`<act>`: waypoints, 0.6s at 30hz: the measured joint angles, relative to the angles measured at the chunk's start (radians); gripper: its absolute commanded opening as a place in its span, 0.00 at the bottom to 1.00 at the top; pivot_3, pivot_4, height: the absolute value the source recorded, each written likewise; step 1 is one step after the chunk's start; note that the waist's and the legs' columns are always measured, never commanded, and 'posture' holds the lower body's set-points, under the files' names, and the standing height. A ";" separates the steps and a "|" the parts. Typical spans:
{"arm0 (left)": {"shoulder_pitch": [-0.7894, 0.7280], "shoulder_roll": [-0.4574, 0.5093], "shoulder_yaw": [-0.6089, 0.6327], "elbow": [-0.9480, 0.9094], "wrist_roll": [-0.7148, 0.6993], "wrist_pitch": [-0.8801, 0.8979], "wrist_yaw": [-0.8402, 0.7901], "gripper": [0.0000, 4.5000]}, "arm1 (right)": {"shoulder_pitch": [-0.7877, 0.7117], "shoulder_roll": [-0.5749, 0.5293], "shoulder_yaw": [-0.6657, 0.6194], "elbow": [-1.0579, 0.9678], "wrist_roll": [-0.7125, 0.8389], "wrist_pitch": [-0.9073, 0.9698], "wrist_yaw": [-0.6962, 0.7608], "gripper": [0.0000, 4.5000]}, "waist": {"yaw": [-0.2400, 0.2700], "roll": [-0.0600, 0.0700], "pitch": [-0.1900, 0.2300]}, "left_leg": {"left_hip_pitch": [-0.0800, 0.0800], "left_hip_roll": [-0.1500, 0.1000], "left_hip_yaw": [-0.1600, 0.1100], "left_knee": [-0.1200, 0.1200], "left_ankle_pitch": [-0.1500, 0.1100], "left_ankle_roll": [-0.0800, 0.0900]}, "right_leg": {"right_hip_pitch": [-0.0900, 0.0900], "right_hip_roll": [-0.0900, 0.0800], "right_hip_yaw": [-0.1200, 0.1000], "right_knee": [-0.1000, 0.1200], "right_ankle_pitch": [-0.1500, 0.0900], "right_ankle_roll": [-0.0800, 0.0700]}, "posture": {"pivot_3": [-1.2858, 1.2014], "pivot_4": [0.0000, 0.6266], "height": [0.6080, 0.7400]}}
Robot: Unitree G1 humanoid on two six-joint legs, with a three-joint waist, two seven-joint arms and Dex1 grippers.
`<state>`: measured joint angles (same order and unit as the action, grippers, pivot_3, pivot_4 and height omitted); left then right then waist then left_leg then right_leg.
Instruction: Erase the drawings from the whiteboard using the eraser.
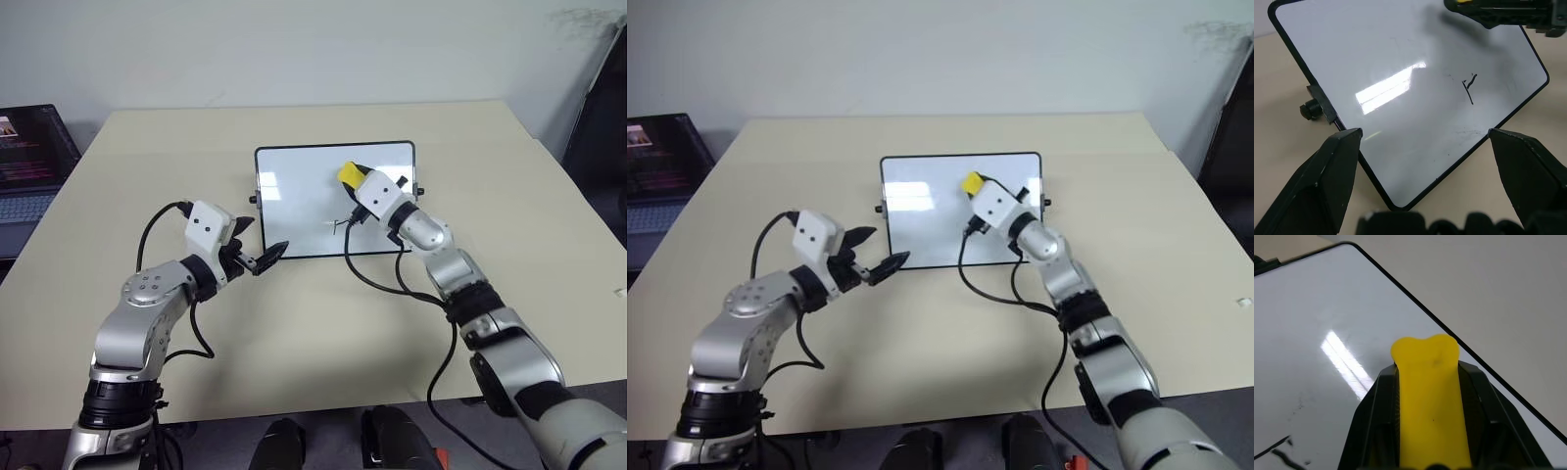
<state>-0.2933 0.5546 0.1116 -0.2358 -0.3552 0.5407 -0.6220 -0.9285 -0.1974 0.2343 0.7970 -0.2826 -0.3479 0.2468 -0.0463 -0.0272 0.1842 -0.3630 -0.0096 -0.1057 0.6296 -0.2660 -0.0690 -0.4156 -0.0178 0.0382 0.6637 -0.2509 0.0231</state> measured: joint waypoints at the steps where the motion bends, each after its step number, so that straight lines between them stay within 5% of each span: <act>1: 0.000 0.000 0.000 0.001 0.000 0.000 0.000 1.00 | -0.011 0.008 0.005 0.053 -0.009 -0.018 -0.008 0.28 | -0.002 0.000 0.000 | 0.000 0.000 0.000 0.000 0.000 0.000 | 0.000 0.000 0.000 0.000 0.000 0.000 | 0.52 0.24 1.00; 18: 0.000 0.002 0.000 0.004 0.000 0.000 -0.016 1.00 | 0.009 0.090 0.172 0.281 -0.128 -0.185 -0.028 0.28 | -0.017 -0.001 -0.001 | 0.017 0.002 0.004 0.002 0.001 0.000 | 0.013 0.012 0.002 0.002 0.004 -0.001 | 0.52 0.24 1.00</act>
<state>-0.2932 0.5561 0.1119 -0.2319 -0.3549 0.5411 -0.6380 -0.9195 -0.1072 0.4062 1.0777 -0.4105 -0.5331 0.2193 -0.0637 -0.0281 0.1832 -0.3462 -0.0075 -0.1022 0.6312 -0.2654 -0.0688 -0.4031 -0.0055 0.0406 0.6654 -0.2464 0.0222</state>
